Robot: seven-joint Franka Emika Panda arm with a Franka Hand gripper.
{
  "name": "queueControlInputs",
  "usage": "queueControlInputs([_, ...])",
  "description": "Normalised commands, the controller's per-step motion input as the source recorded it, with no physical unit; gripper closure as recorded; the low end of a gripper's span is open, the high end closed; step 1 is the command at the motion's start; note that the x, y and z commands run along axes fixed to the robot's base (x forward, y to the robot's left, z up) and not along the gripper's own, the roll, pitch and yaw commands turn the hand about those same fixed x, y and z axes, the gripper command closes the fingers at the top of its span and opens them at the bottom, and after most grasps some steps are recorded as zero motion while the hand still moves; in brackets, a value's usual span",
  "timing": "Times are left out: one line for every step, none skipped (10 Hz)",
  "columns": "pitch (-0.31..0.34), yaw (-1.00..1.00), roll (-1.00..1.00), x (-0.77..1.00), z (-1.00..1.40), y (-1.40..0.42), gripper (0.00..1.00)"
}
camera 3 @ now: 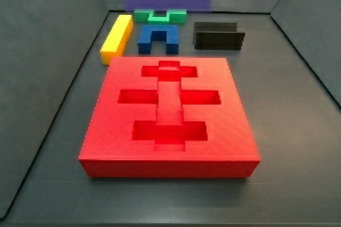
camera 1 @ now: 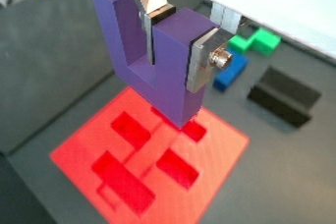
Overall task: Pick up the purple object. Move up. Move to above the board. Insert the purple object.
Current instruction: Insert the purple object.
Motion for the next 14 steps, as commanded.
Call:
queueControlInputs([-0.020, 0.02, 0.20, 0.37, -0.54, -0.69, 1.00])
queueControlInputs([-0.004, 0.04, 0.22, 0.27, -0.59, -0.67, 1.00])
queueControlInputs([0.000, 0.07, 0.23, 0.19, -0.61, -0.62, 1.00])
queueControlInputs([0.000, 0.09, 0.21, 0.16, -0.61, -0.61, 1.00])
queueControlInputs([-0.014, 0.11, 0.16, 0.09, -0.60, -0.58, 1.00])
queueControlInputs([-0.034, 0.17, 0.02, 0.11, -0.49, -0.43, 1.00])
queueControlInputs([-0.057, 0.21, -0.08, 0.09, -0.38, -0.16, 1.00])
queueControlInputs([-0.059, 0.19, -0.13, 0.06, -0.32, -0.08, 1.00])
queueControlInputs([-0.047, 0.16, -0.07, 0.04, -0.31, -0.12, 1.00])
queueControlInputs([-0.034, 0.21, -0.01, 0.06, -0.43, -0.09, 1.00])
queueControlInputs([0.000, 0.19, 0.06, 0.00, -0.41, -0.27, 1.00])
queueControlInputs([0.000, 0.11, 0.14, -0.01, -0.46, -0.40, 1.00])
queueControlInputs([0.000, 0.04, 0.25, -0.10, -0.49, -0.52, 1.00])
queueControlInputs([0.000, 0.03, 0.29, -0.11, -0.45, -0.53, 1.00])
